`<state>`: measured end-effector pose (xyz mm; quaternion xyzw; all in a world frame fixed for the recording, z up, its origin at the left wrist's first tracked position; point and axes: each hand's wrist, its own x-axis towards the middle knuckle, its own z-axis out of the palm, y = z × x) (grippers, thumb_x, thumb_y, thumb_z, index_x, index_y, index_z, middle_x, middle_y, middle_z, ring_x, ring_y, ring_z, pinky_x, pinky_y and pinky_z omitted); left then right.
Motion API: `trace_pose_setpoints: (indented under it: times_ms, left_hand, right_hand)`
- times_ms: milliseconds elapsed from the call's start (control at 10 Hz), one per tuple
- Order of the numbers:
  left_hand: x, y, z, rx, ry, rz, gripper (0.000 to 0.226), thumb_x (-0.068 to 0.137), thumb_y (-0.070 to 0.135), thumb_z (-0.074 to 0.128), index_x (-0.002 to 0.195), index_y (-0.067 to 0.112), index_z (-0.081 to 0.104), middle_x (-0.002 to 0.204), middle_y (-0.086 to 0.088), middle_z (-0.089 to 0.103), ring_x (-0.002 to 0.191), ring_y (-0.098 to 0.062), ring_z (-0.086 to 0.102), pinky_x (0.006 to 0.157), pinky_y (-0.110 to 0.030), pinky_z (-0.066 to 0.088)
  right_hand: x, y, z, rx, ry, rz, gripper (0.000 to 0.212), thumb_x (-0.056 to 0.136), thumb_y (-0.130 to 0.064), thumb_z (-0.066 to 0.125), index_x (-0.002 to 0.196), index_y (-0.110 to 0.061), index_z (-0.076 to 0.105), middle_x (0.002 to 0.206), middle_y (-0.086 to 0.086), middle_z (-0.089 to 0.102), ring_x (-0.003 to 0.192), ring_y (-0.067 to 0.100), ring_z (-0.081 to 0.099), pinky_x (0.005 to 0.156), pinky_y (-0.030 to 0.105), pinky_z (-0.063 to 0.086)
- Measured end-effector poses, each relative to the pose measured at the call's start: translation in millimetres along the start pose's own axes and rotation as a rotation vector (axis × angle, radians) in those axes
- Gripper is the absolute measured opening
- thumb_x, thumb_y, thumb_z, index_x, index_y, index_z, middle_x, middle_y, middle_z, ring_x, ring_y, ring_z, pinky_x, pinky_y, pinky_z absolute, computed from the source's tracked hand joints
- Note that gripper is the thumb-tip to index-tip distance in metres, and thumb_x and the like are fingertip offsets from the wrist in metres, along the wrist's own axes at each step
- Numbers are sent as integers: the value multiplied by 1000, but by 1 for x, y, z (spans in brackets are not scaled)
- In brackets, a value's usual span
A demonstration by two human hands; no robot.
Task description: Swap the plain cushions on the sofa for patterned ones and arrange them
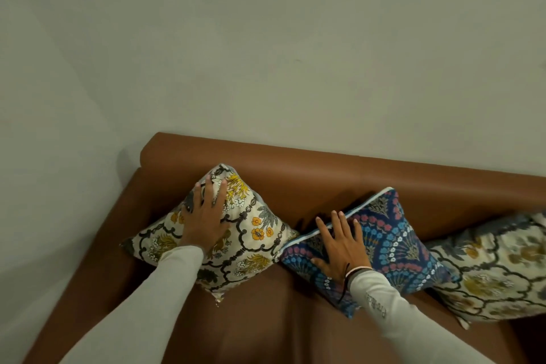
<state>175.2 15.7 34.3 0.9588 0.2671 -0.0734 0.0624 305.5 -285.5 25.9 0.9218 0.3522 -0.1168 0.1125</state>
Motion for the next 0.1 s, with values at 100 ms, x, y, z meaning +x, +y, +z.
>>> trace_pose_setpoints:
  times_ms: [100]
  left_hand:
    - [-25, 9, 1, 13, 100, -29, 101, 92, 73, 47, 165, 23, -1, 174, -17, -2, 160, -41, 4, 119, -72, 28]
  right_hand:
    - [-15, 17, -4, -20, 4, 4, 98, 88, -69, 46, 156, -25, -8, 165, 19, -7, 152, 37, -9, 119, 62, -1]
